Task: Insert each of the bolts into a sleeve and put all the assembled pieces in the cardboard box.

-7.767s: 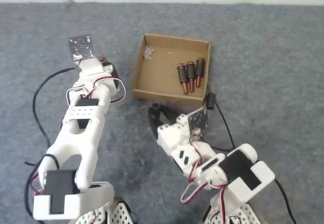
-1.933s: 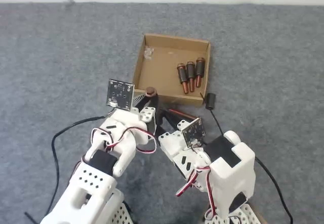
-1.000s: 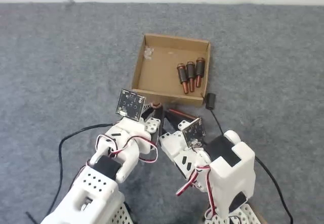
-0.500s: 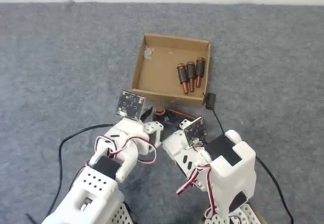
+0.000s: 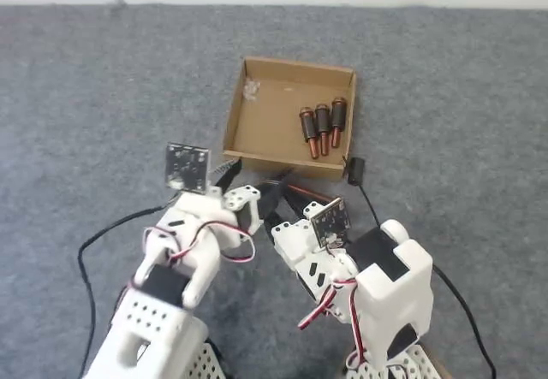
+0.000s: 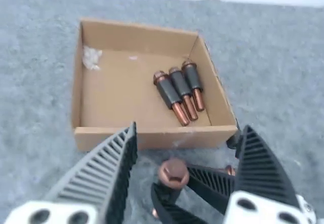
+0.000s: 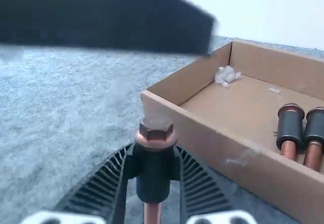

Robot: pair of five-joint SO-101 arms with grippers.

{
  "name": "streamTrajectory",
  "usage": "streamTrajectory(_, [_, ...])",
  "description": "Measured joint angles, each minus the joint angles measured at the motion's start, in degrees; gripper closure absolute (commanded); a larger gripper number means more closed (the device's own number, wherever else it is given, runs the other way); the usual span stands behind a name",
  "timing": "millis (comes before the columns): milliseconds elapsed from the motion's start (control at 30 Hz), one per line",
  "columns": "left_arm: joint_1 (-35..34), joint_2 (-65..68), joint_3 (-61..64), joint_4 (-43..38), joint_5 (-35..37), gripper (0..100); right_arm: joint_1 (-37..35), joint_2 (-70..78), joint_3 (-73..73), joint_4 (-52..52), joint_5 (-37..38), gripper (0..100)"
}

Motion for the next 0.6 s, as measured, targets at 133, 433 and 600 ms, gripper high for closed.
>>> streamTrajectory(133, [-2.1,-12.4,0.0,8.7,1.2,74,0.0,0.0,0.0,0.0,0.0,99.3])
streamTrajectory(433, [-9.1,-28.0,6.1,12.0,1.9,98,0.0,0.0,0.0,0.0,0.0,99.3])
streamTrajectory(600, [-13.5,-28.0,7.8,12.0,2.0,99,0.0,0.0,0.2,0.0,0.0,99.3])
